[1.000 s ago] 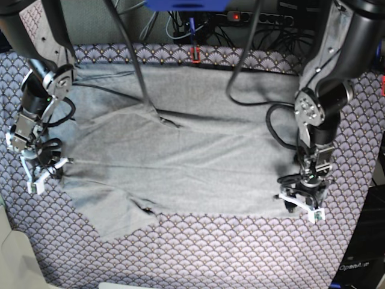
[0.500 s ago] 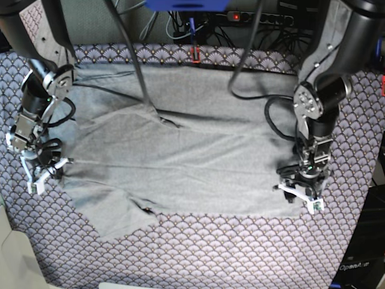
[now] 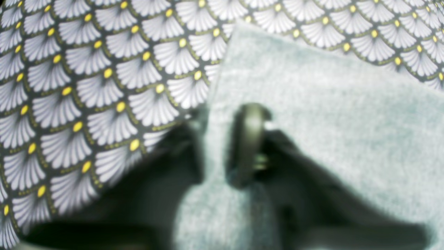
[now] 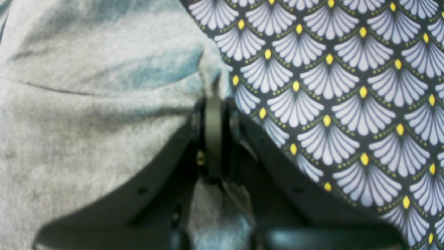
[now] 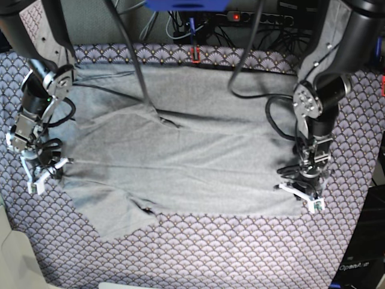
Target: Fold the T-shirt properly
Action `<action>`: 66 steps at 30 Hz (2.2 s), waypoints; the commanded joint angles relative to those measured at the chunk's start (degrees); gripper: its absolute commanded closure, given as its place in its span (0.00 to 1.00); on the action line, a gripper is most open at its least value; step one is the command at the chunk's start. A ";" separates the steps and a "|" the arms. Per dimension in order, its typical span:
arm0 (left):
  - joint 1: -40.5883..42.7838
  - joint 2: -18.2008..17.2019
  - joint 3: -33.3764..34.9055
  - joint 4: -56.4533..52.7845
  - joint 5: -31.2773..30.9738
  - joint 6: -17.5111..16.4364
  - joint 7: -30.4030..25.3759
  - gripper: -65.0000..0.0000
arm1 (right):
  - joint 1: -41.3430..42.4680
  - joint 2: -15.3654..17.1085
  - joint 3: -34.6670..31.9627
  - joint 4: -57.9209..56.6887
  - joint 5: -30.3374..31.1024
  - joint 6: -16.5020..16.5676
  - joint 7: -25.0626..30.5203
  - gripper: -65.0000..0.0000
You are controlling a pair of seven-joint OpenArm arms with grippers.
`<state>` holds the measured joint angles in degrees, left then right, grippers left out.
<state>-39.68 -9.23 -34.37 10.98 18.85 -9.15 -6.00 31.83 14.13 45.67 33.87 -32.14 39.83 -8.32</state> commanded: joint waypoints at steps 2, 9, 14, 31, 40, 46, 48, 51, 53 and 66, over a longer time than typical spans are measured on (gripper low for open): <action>-0.63 0.14 0.13 0.31 0.01 -0.39 2.09 1.00 | 0.65 0.33 -0.09 0.37 -1.05 0.17 -1.84 1.00; -0.45 0.14 0.04 1.46 -0.08 -0.83 6.31 1.00 | 0.65 0.42 -0.09 0.37 -1.05 0.17 -1.84 1.00; 1.40 0.22 -0.05 6.82 -0.17 -0.92 10.26 1.00 | 0.56 0.68 -0.09 0.37 -1.05 0.17 -1.75 1.00; 17.92 9.37 0.13 52.01 -0.08 -14.02 30.22 1.00 | -10.78 -9.08 -0.09 32.29 -0.78 0.17 -1.84 1.00; 28.56 11.12 0.04 70.64 -0.17 -17.89 36.99 1.00 | -21.07 -14.35 0.00 50.57 -0.08 0.17 -1.75 1.00; 35.68 13.41 -0.14 82.60 -0.17 -20.35 40.68 1.00 | -28.98 -14.70 0.00 58.84 5.81 0.17 -1.84 1.00; 38.14 13.41 -0.05 86.12 -0.17 -21.14 41.74 1.00 | -31.53 -15.05 0.18 59.63 6.60 0.17 -1.75 1.00; 41.22 13.50 -0.05 89.63 -0.17 -22.37 42.35 1.00 | -36.10 -15.14 0.26 61.56 11.70 0.17 -1.75 1.00; 42.98 14.03 -0.14 91.48 -0.17 -22.98 42.35 1.00 | -39.53 -15.05 -0.09 63.67 14.43 0.17 -1.75 1.00; 50.54 13.76 -0.22 97.54 -0.17 -23.07 42.35 1.00 | -51.92 -15.49 0.53 68.15 22.69 0.17 2.65 1.00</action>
<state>11.29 4.93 -34.50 107.26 19.00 -32.62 37.50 -19.75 -2.00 45.80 100.97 -10.57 40.42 -7.14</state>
